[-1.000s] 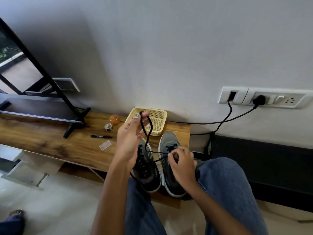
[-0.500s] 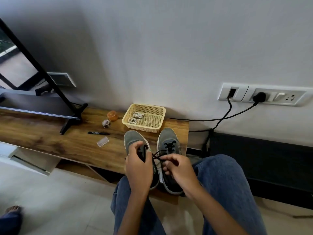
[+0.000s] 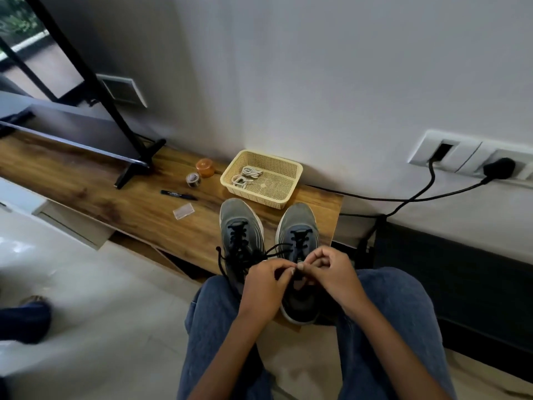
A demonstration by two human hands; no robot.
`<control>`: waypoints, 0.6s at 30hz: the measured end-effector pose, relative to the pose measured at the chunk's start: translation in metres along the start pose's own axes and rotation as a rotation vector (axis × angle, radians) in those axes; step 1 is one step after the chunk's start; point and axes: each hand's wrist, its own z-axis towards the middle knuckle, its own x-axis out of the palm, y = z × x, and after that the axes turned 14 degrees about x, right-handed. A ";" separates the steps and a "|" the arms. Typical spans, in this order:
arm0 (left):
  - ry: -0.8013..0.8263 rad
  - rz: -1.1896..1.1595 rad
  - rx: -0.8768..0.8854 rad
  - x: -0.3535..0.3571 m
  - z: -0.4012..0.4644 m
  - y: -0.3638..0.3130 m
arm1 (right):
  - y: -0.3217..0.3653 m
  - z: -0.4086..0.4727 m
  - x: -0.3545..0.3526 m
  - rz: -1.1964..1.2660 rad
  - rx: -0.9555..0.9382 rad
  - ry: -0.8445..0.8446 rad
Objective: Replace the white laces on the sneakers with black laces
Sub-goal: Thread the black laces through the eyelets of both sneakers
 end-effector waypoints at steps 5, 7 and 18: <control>-0.107 -0.007 -0.181 0.021 0.012 0.002 | -0.019 0.031 -0.010 -0.266 -0.115 -0.197; -0.103 0.014 -0.210 0.028 0.015 0.003 | -0.028 0.038 -0.007 -0.377 -0.139 -0.162; -0.184 0.235 -0.134 0.058 0.026 0.003 | -0.031 0.042 -0.006 -0.077 -0.024 -0.132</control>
